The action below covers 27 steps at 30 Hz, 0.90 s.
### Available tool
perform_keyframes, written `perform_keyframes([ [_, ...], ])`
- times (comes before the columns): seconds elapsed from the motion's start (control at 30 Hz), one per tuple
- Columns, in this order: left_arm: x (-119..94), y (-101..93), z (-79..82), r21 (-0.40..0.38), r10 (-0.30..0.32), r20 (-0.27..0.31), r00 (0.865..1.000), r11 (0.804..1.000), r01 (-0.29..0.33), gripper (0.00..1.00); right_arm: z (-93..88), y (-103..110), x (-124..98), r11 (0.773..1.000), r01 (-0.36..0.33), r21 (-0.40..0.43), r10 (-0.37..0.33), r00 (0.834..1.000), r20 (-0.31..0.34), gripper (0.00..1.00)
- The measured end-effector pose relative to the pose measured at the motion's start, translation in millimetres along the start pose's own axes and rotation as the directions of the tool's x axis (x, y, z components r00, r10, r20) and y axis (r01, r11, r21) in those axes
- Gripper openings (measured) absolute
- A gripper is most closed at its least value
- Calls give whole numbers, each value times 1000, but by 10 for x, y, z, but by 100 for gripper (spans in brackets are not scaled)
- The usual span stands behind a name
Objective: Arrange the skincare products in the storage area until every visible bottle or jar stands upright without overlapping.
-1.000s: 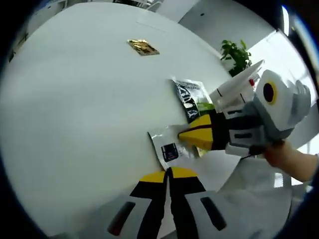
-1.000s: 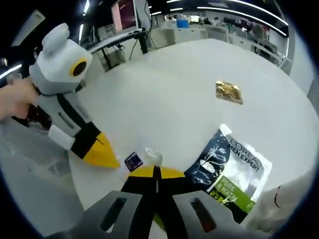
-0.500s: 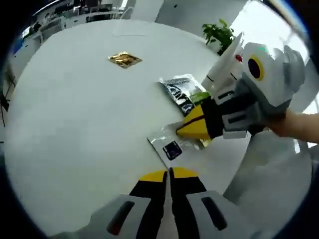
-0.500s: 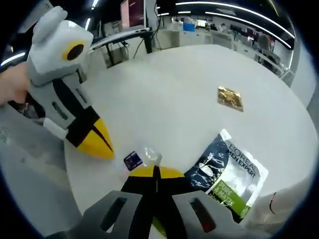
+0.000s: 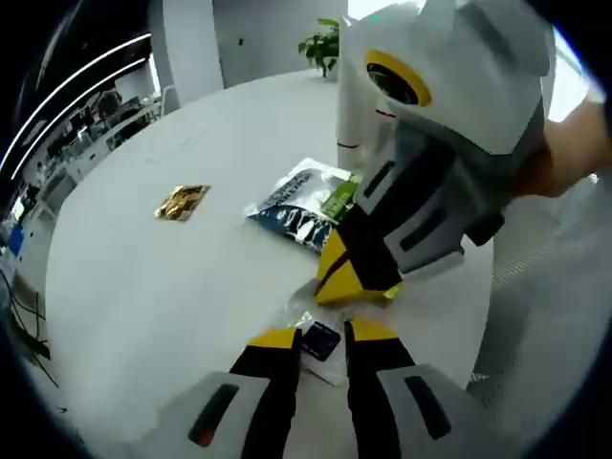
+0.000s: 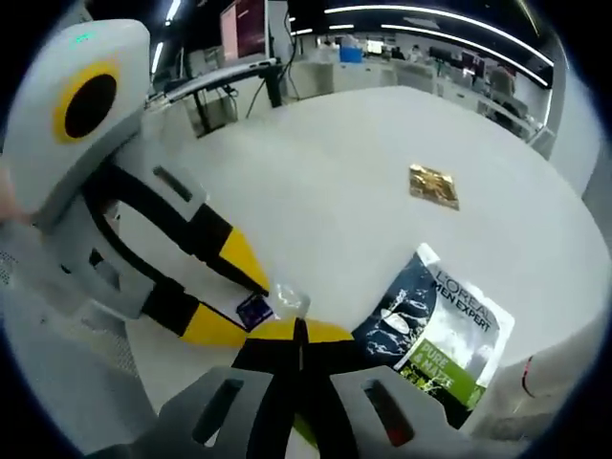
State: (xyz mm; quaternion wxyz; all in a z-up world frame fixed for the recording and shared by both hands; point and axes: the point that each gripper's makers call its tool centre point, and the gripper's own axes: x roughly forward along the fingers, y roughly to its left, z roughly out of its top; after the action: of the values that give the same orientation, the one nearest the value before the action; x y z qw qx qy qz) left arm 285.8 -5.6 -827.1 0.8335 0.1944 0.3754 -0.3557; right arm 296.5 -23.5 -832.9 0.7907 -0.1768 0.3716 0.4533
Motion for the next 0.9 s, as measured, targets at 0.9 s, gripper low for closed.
perform_keyframes([
  [0.9,35,12,-15,-6,2,17,1000,1000,-2,23,127,103,-169,978,-35,-205,54,995,86,23],
])
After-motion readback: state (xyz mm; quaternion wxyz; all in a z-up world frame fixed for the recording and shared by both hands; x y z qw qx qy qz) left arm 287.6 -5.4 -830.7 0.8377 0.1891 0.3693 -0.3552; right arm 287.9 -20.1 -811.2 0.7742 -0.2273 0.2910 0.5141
